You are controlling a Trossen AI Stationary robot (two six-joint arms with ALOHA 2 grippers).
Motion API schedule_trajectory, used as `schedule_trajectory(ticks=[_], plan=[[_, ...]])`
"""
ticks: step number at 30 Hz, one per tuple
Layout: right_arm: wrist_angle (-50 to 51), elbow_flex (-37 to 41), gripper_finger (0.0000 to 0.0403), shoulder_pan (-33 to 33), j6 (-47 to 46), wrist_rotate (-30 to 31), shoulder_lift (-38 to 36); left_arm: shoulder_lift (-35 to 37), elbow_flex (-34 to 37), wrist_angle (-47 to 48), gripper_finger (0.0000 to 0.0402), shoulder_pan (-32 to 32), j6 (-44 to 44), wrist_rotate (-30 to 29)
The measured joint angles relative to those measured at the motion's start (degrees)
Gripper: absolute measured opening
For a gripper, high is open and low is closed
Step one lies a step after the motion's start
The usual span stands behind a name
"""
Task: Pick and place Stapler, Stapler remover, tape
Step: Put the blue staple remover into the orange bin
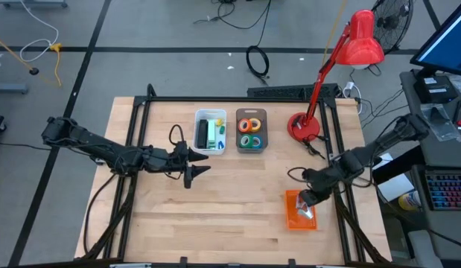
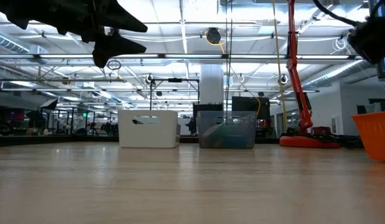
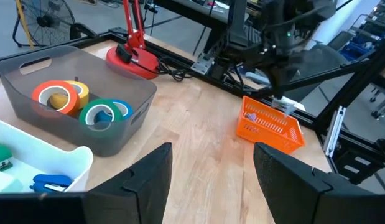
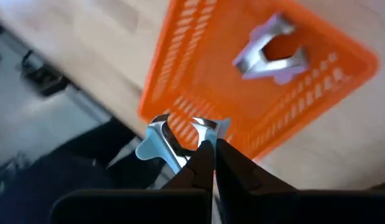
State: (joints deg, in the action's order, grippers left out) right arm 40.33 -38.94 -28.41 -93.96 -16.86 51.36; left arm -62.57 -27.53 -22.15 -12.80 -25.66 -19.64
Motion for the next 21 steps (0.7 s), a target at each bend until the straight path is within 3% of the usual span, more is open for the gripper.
schedule_trajectory(ticks=[5, 21], plan=[[-0.4, 0.0, 0.0, -2.2, -3.5, 4.8, 4.5, 0.0, 0.0, -0.2, 0.0228, 0.0, -0.3, 0.0], [-5.1, 0.0, 0.0001, -2.8, -1.3, 4.7, 17.4, 0.0, 0.0, -0.4, 0.0228, 0.0, -0.4, 0.0]])
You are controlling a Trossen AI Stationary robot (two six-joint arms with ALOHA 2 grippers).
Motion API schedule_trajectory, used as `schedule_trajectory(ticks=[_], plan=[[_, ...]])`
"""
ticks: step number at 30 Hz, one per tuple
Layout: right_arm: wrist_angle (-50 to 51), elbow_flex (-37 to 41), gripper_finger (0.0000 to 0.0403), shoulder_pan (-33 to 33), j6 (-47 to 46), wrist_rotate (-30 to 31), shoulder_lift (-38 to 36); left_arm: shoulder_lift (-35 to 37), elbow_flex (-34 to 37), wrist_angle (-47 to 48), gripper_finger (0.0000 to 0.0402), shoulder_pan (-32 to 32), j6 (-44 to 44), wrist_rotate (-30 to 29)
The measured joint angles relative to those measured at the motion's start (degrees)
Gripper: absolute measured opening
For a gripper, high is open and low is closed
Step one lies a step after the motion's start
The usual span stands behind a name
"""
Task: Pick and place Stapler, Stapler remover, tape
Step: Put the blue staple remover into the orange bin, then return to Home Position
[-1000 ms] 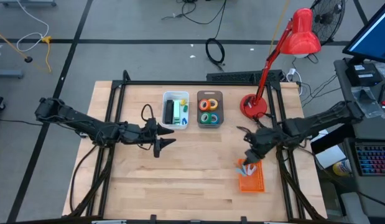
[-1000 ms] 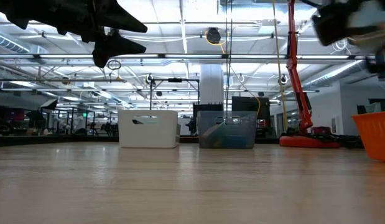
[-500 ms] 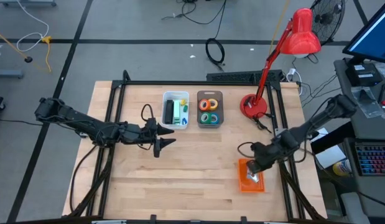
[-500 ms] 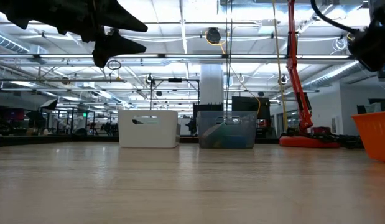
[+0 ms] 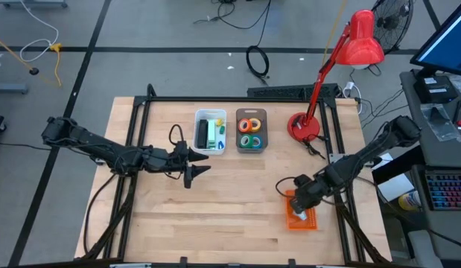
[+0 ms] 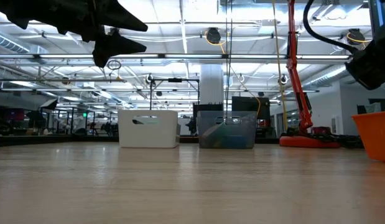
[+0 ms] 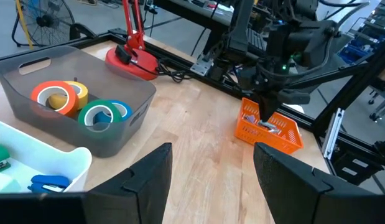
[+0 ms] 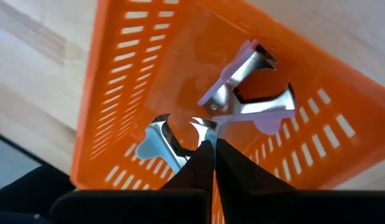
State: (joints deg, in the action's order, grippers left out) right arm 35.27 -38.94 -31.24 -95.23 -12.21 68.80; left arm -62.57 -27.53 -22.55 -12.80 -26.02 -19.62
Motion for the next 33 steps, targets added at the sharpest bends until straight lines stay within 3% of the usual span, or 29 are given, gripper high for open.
schedule_trajectory(ticks=[22, 33], plan=[[-5.1, 1.5, 0.0036, 0.0, 1.4, -0.1, 2.0, 0.0, 0.0, 0.0, 0.0228, 0.0, 0.0, 0.0], [-6.1, 1.6, 0.0098, 0.0, 1.5, -1.8, 0.7, 0.0, 0.0, 0.1, 0.0228, 0.0, 0.1, 0.0]])
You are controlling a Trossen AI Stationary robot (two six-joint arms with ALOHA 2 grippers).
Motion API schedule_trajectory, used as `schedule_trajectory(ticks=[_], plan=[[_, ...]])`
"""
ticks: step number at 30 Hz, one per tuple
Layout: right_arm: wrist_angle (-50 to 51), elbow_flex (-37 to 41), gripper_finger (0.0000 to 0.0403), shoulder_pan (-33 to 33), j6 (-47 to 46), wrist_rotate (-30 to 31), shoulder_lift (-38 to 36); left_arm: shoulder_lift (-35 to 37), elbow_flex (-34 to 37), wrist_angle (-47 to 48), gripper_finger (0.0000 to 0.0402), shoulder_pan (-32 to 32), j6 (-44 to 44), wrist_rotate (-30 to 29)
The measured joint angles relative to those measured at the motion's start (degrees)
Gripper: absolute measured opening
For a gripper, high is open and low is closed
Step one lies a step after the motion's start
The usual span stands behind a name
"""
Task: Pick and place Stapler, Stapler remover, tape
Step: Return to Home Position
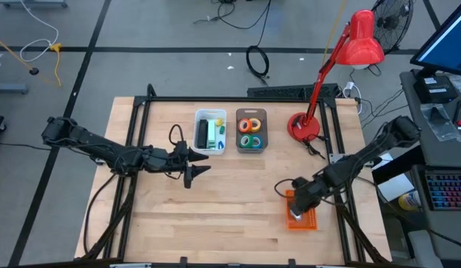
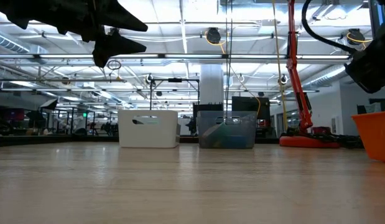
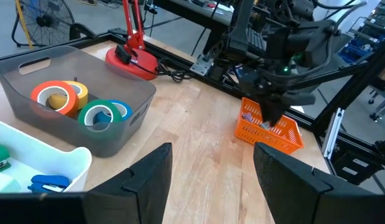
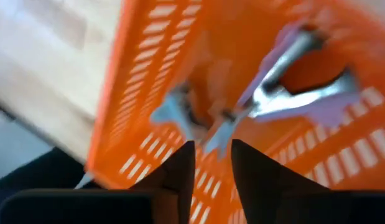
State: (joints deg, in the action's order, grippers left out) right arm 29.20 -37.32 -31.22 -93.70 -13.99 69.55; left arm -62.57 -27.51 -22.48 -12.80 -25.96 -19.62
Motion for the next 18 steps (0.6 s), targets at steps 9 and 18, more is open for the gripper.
schedule_trajectory(ticks=[9, 18], plan=[[0.2, 0.0, 0.0113, 0.0, -3.7, -1.0, -7.1, 0.0, 0.0, 0.1, 0.0228, 0.0, 0.4, 0.0], [1.0, 0.0, 0.0074, 0.0, 1.6, 7.6, -14.9, 0.0, 0.0, 0.0, 0.0228, 0.0, -2.1, 0.0]])
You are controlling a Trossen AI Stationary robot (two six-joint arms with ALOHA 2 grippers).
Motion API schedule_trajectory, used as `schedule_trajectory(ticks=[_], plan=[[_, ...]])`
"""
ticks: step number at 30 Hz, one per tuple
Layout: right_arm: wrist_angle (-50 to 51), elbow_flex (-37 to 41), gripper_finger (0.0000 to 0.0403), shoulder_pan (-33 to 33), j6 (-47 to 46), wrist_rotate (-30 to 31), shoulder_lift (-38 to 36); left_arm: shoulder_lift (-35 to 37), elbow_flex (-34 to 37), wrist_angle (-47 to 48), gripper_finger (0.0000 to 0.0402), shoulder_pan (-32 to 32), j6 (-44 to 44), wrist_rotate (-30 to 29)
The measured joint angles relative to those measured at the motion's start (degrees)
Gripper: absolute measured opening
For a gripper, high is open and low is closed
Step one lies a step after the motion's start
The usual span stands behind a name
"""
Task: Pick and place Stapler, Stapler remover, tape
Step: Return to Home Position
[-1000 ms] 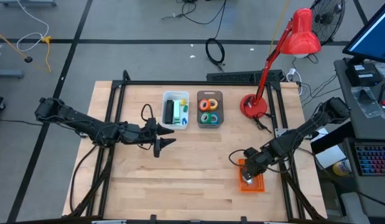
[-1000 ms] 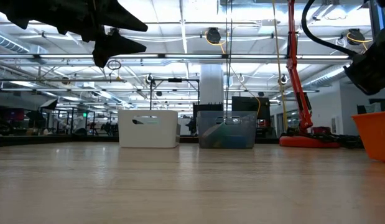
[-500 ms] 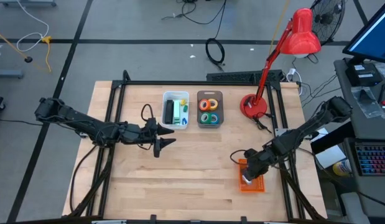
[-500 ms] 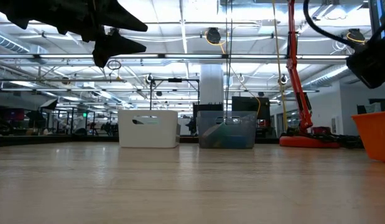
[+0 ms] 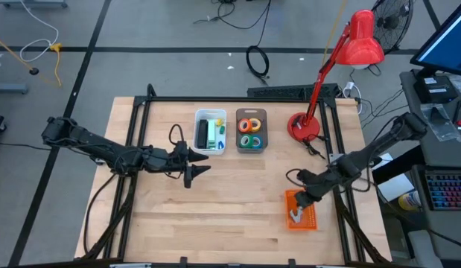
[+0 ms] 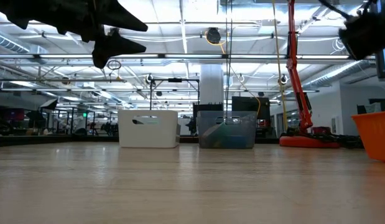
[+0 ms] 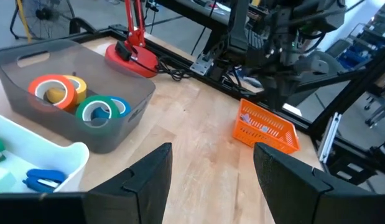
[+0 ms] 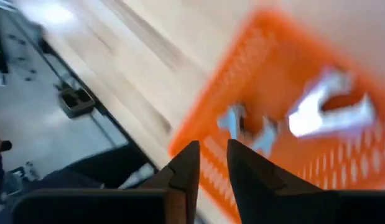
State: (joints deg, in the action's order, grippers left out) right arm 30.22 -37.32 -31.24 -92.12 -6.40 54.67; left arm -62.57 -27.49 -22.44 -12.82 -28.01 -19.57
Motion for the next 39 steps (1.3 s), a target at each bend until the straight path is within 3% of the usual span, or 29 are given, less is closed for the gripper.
schedule_trajectory(ticks=[6, 11, 15, 21, 30, 39], plan=[[-0.4, 0.0, 0.0044, 0.0, 12.8, 13.7, -5.1, 0.0, 0.0, -0.2, 0.0228, -0.5, 0.4, 0.2], [-3.7, 0.0, 0.0009, 0.6, 30.9, 19.6, -8.6, 0.0, 0.0, -4.3, 0.0228, -1.4, 5.0, 0.2], [-7.5, 0.0, 0.0006, 1.3, 45.8, 25.5, -11.0, 0.2, 0.0, -7.2, 0.0228, -1.7, 9.2, 3.1], [-9.0, 0.0, 0.0006, 1.8, 66.4, 30.5, -15.7, 5.3, 0.0, -2.2, 0.0228, -0.8, 9.9, 6.6], [-8.2, 0.0, 0.0012, 1.8, 69.4, 30.2, -25.2, 19.3, 0.0, 12.4, 0.0228, 2.3, 13.1, 8.0], [-7.4, 0.0, 0.0015, 1.8, 68.8, 30.4, -32.3, 30.6, 0.0, 24.2, 0.0228, 1.8, 15.0, 3.3]])
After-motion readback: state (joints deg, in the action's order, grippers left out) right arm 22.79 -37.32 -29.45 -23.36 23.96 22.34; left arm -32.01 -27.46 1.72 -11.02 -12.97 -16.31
